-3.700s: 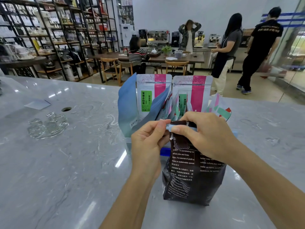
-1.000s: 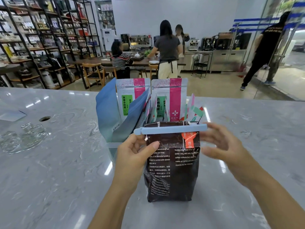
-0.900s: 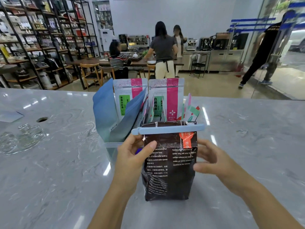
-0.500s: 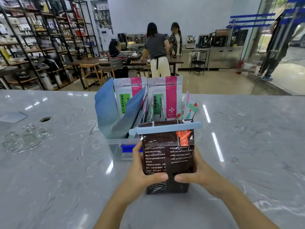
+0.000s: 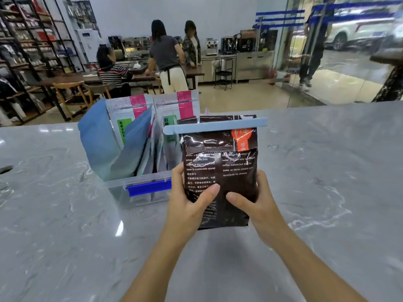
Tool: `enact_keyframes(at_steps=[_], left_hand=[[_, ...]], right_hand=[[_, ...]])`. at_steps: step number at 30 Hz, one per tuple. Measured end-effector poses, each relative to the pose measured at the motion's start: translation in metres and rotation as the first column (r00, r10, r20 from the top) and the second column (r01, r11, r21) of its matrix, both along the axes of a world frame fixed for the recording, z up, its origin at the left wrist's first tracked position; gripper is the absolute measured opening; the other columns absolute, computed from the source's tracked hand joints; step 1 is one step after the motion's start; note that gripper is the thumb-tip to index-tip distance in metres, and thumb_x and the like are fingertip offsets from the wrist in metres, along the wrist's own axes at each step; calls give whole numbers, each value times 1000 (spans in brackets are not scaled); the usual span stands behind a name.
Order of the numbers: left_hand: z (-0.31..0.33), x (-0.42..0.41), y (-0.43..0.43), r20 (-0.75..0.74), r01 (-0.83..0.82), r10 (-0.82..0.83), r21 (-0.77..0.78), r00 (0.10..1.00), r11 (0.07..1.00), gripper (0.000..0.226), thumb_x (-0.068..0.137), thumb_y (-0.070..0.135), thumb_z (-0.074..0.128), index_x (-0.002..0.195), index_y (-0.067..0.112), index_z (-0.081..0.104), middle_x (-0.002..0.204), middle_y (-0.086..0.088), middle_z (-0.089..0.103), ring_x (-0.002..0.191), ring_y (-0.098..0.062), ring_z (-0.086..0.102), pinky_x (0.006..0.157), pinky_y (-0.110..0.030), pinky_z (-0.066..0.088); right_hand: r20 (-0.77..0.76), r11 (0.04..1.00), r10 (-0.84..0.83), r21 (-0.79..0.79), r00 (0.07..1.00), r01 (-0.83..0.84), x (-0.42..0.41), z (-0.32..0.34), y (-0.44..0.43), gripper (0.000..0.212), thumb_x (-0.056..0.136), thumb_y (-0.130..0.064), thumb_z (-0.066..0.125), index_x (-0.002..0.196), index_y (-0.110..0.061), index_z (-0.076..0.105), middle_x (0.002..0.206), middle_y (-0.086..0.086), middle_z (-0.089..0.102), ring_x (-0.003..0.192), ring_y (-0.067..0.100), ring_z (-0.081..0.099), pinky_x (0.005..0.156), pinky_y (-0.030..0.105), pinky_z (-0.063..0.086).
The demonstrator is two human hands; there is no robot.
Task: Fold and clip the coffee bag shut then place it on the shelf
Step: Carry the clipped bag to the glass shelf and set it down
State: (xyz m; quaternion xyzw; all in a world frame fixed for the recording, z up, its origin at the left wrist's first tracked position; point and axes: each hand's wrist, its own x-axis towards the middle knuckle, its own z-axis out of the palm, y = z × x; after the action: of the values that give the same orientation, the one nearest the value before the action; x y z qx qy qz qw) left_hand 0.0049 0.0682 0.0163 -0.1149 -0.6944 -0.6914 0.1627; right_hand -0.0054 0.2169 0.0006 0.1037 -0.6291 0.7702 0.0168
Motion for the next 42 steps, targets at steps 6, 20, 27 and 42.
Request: enact_keyframes(at_steps=[6,20,27,42], left_hand=[[4,14,76,-4,167,-167,25,986,986,43,69,18,65,106,26,45,88,25,69,82,2,66,68,-15,52],[7,97,381,-2,518,-518,51,855,854,41,68,29,68,101,34,43,92,14,68,85,-7,68,68,-25,57],[4,151,537,51,662,-664,57,746,748,44,72,30,72,95,31,34,102,-3,60,81,-4,68,66,-20,56],[11,217,882,93,891,-896,102,435,443,52,62,45,76,92,28,37,102,-7,60,80,-12,69,57,-21,55]], right_hand=[[7,983,-178,35,984,178,37,9,75,52,59,-18,71,103,-31,47,82,-18,73,81,6,69,61,19,55],[-7,835,-550,36,835,549,180,19,358,57,57,-27,77,106,-28,47,89,-7,72,85,11,70,62,24,57],[-27,654,-755,27,655,756,257,14,493,58,59,-26,81,104,-23,45,79,-16,74,78,7,70,61,21,56],[9,243,-970,34,243,969,354,20,786,59,57,-33,80,104,-23,46,103,9,66,84,16,70,64,26,57]])
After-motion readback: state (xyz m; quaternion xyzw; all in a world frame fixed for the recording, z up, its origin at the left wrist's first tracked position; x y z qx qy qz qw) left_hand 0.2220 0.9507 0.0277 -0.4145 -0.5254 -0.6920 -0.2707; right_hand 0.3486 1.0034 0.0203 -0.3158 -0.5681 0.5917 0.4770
